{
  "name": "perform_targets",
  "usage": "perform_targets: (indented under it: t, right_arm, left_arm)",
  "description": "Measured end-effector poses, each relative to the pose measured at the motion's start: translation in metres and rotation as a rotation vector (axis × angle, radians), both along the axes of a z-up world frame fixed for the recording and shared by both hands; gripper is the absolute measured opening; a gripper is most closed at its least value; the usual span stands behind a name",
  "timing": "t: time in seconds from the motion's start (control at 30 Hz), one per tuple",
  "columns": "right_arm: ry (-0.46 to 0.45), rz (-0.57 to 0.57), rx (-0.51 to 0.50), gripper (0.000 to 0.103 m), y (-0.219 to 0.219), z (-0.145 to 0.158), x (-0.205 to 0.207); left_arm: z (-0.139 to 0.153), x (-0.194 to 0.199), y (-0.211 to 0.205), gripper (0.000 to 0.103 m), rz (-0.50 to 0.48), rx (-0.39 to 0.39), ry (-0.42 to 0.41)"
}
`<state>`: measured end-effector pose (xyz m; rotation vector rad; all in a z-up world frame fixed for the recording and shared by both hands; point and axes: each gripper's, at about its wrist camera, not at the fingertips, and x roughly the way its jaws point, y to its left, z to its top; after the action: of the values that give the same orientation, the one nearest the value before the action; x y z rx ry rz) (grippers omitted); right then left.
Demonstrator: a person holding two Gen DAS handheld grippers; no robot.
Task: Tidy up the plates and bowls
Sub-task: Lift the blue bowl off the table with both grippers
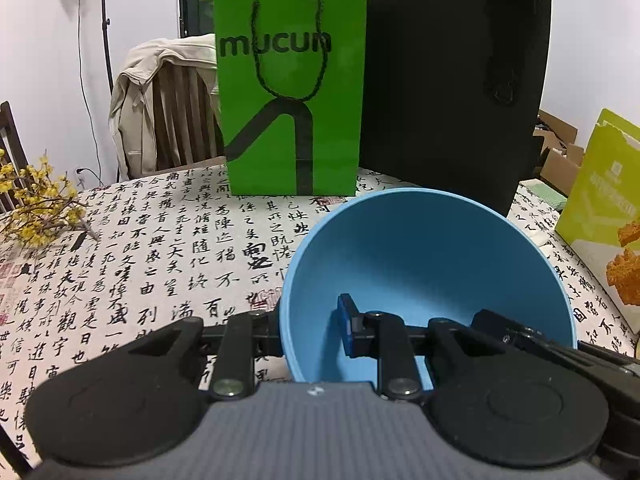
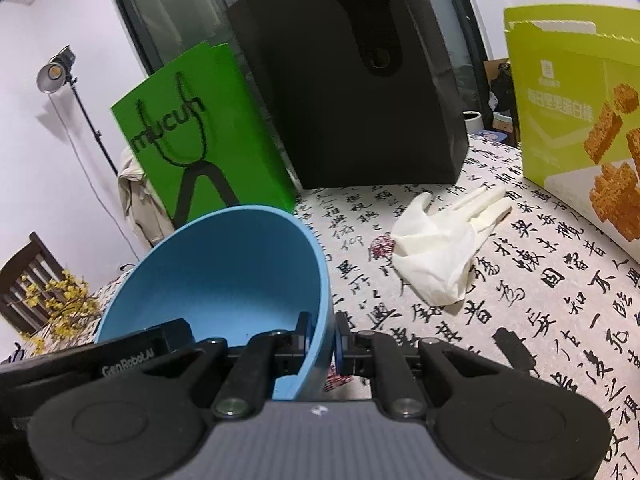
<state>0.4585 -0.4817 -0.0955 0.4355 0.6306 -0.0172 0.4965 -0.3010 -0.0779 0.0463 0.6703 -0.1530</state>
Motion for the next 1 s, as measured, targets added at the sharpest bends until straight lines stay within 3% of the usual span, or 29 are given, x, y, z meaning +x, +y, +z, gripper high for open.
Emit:
perform_targets:
  t: [1.0]
  right_arm:
    - [-0.047, 0.019, -0.013, 0.011, 0.034, 0.036, -0.058]
  left_arm:
    - [0.024, -0.060, 0.043, 0.024, 0.001, -0.047, -0.020]
